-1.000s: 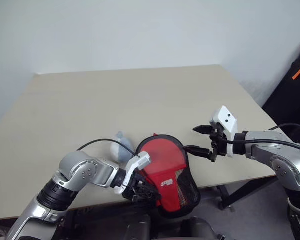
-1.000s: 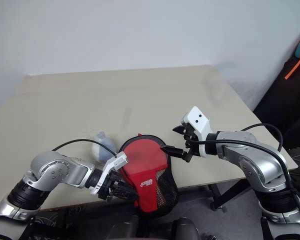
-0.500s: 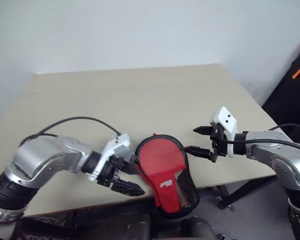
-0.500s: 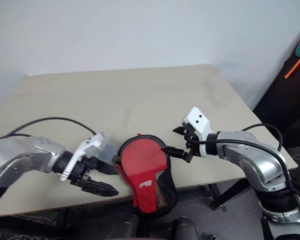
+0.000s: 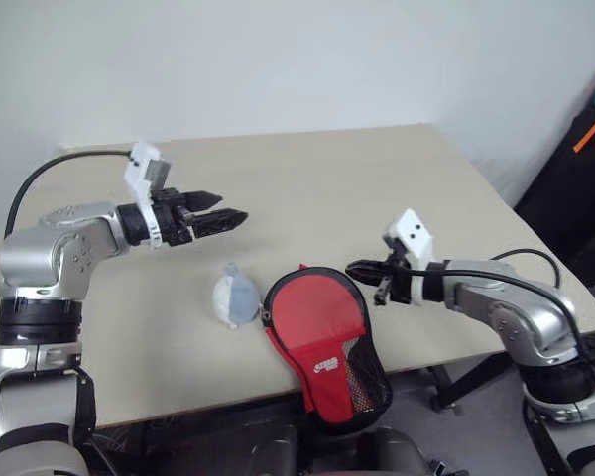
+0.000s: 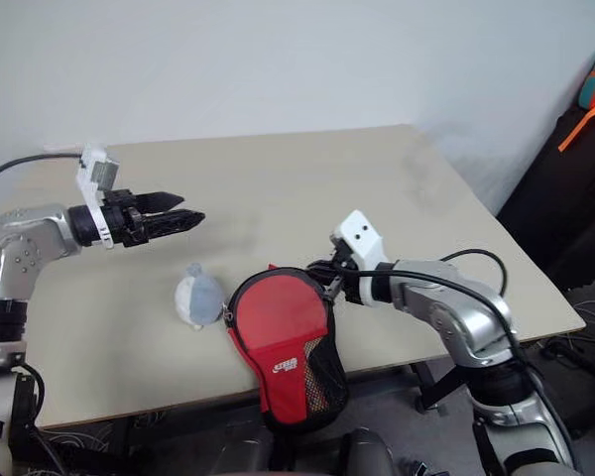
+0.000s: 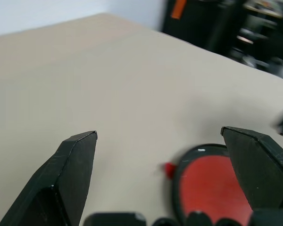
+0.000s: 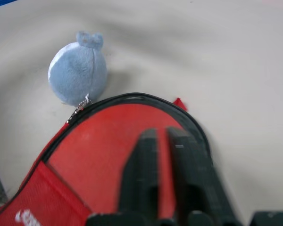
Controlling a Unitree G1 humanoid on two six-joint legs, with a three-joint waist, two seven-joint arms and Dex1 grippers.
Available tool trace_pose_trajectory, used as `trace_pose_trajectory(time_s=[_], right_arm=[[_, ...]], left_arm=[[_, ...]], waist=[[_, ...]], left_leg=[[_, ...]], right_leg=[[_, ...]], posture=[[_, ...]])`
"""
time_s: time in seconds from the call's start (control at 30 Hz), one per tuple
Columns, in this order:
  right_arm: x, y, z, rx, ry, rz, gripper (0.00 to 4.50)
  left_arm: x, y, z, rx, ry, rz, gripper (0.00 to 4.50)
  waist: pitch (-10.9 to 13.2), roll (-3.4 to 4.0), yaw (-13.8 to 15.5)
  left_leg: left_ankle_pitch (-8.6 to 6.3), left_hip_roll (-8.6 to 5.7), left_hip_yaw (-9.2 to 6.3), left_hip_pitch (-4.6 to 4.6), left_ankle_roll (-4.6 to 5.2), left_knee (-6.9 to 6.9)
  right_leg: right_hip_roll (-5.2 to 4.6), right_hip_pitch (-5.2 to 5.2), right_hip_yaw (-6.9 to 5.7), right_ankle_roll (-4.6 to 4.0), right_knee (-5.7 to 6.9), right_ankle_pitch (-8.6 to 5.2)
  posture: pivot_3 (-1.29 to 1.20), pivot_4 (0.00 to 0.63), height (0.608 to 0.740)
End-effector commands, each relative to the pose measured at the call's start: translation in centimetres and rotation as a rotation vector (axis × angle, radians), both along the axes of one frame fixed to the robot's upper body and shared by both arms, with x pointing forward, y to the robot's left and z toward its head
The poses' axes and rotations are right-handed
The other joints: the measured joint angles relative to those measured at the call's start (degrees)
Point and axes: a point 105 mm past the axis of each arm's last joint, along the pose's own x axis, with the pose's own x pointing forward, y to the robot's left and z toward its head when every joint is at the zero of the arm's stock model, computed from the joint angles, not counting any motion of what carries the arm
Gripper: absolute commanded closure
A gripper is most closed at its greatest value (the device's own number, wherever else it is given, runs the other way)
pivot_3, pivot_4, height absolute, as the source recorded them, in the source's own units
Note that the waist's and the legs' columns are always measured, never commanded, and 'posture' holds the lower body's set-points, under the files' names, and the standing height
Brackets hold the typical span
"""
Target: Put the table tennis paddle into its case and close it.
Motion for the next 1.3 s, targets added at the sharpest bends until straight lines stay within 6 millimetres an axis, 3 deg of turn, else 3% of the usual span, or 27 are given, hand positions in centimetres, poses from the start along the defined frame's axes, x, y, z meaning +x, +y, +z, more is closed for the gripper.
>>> trace_pose_trajectory(time_s=[0.03, 0.37, 0.53, 0.93, 1.27, 1.3], right_arm=[[0.9, 1.0, 0.0, -0.009, -0.05, -0.022, 4.47], [1.7, 3.6, -2.8, 0.004, -0.011, -0.019, 4.47], [1.9, 5.1, -5.7, 0.006, 0.046, -0.01, 4.47], [0.9, 6.0, -7.9, -0.014, 0.088, 0.027, 4.47], [0.3, 5.9, -9.0, -0.05, 0.102, 0.044, 4.47], [0.2, 5.9, -9.1, -0.052, 0.103, 0.045, 4.49]], left_arm=[[-0.8, 0.8, -0.5, -0.055, 0.004, 0.035, 0.0], [-3.5, 0.7, -6.0, -0.127, 0.191, 0.081, 0.0], [-4.6, 0.8, -10.5, -0.137, 0.307, 0.126, 0.0], [-6.1, 1.0, -13.8, -0.164, 0.399, 0.187, 0.0], [-6.9, -0.6, -14.3, -0.206, 0.433, 0.142, 0.0], [-6.9, -0.7, -14.2, -0.211, 0.433, 0.141, 0.18]], waist=[[0.0, -0.04, -0.3], [-0.1, -0.16, -0.2], [-0.1, -0.19, -0.8], [-0.3, -0.23, -1.8], [-1.0, 0.0, -1.8], [-1.0, 0.02, -1.8]], left_leg=[[0.0, 0.0, 0.01, 0.0, 0.0, 0.06], [0.01, 0.0, 0.05, 0.03, -0.03, 0.06], [0.04, -0.01, 0.23, 0.19, -0.07, -0.11], [0.16, 0.01, 0.28, 0.31, -0.29, -0.38], [0.16, -0.01, 0.31, 0.38, -0.29, -0.44], [0.16, -0.02, 0.32, 0.38, -0.29, -0.44]], right_leg=[[0.0, 0.01, 0.0, 0.0, 0.01, 0.01], [-0.08, -0.06, 0.02, -0.05, 0.01, 0.08], [-0.04, -0.03, 0.09, 0.07, 0.02, 0.15], [-0.01, -0.07, 0.14, -0.13, 0.05, 0.27], [-0.04, -0.04, 0.16, -0.15, 0.03, 0.27], [-0.04, -0.04, 0.16, -0.14, 0.03, 0.27]], posture=[[0.0, 0.0, 0.715], [0.0, 0.0, 0.715], [0.0, 0.0, 0.715], [0.0, 0.0, 0.715], [0.0, 0.0, 0.715], [0.0, 0.0, 0.715]])
